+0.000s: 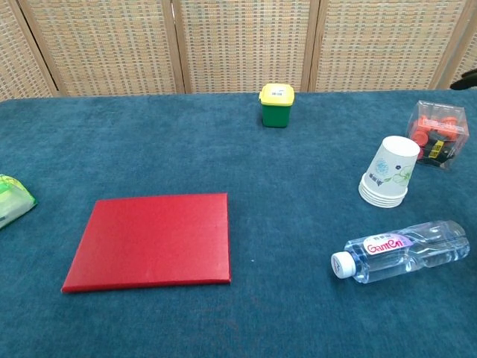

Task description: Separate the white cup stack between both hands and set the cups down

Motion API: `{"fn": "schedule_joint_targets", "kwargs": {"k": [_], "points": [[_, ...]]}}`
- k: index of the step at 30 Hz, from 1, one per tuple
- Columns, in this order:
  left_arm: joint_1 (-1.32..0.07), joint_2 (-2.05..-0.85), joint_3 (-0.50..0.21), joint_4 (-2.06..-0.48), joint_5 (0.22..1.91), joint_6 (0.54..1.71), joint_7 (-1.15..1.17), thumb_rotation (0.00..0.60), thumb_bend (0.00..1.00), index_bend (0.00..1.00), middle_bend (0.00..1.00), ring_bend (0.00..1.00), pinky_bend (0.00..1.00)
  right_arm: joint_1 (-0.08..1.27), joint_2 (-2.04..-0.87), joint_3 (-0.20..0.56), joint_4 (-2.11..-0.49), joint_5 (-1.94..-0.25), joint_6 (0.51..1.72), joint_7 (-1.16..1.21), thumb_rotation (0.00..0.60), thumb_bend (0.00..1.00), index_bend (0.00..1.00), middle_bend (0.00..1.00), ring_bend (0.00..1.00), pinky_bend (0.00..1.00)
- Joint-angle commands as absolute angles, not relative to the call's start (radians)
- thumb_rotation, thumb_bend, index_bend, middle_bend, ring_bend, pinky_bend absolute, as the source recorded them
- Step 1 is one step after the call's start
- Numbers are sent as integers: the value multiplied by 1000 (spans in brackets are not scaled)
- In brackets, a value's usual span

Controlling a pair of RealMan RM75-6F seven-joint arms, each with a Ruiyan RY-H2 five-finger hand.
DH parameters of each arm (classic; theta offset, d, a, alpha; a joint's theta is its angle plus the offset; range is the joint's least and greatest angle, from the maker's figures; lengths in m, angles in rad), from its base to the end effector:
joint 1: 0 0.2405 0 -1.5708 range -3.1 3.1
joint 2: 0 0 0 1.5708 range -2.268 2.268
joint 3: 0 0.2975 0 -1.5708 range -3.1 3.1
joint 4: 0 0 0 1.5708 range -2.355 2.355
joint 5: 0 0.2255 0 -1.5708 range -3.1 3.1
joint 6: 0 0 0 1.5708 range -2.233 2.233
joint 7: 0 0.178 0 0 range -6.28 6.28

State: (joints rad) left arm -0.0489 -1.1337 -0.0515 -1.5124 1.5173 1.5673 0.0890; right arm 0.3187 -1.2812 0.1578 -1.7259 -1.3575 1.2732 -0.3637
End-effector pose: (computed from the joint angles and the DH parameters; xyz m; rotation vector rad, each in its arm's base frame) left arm -0.3717 0.2075 0.1806 -1.3781 -0.7235 -0.8073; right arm -0.2667 -0.3073 0.0835 1.5641 -0.8404 0.9055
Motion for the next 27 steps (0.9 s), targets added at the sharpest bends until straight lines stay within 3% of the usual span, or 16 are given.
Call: {"fn": "schedule_joint_targets", "kwargs": {"k": [1, 8, 27], "points": [[-49, -1134, -53, -1510, 1515, 1566, 86, 600, 124, 0, 0, 0, 0, 390, -1291, 212, -1757, -1256, 1188, -455, 600, 84, 117, 0, 0, 119], [-56, -1137, -52, -1504, 1504, 1544, 78, 600, 124, 0, 0, 0, 0, 500, -1333, 267, -1743, -1058, 1075, -559, 600, 84, 129, 0, 0, 134], [-69, -1149, -52, -1489, 1494, 1518, 86, 600, 124, 0, 0, 0, 0, 651, -1395, 251, -1612, -821, 1000, -655, 600, 84, 196, 50, 0, 191]]}}
